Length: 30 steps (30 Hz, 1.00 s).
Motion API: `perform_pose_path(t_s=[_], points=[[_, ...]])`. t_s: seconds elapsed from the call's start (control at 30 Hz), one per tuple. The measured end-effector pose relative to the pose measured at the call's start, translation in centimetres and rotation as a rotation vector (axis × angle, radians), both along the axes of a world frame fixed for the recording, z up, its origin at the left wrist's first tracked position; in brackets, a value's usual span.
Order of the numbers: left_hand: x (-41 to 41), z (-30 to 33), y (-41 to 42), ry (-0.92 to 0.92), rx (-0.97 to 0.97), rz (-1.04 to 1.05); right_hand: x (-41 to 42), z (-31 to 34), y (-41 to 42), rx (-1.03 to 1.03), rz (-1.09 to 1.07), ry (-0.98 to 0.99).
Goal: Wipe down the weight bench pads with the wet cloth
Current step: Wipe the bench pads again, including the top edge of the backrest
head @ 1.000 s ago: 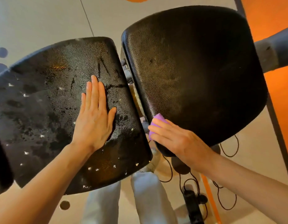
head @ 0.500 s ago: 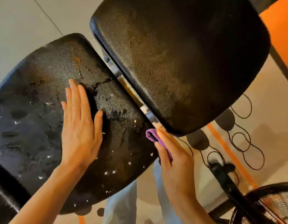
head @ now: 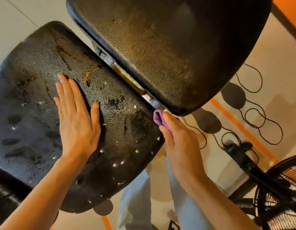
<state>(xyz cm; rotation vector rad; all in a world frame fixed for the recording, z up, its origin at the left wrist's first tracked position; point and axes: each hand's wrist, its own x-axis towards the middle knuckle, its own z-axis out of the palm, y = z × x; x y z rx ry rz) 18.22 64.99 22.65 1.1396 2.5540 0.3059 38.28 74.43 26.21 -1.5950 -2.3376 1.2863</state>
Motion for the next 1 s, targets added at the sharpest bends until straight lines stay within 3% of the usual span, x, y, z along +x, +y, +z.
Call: perform_pose_path(t_s=[0.13,0.2,0.33,0.43,0.53,0.73,0.9,1.0], points=[[0.0,-0.2,0.0,0.012,-0.003,0.005,-7.2,-1.6,1.9,0.076,0.053,0.058],[0.0,-0.3,0.1,0.008,-0.008,0.011,-7.0,-2.0,2.4,0.117,0.116,0.143],[0.1,0.0,0.0,-0.005,0.008,0.013,-1.4,0.2,0.7,0.01,0.049,-0.01],[-0.1,0.2,0.1,-0.004,-0.007,0.012,-5.5,-0.6,2.0,0.071,0.099,-0.008],[-0.8,0.4,-0.2,0.015,0.014,0.028,-11.3,-2.4,3.8,-0.042,0.095,0.104],[-4.7,0.5,-0.3,0.056,0.037,0.091,-5.7,0.2,2.5,-0.09,0.073,0.025],[-5.4,0.1,-0.2,0.061,0.006,0.05,-14.1,-2.5,5.5,-0.051,0.16,0.029],[-5.3,-0.1,-0.1,0.048,0.032,0.063,-13.4,-2.1,5.8,-0.089,0.162,0.046]])
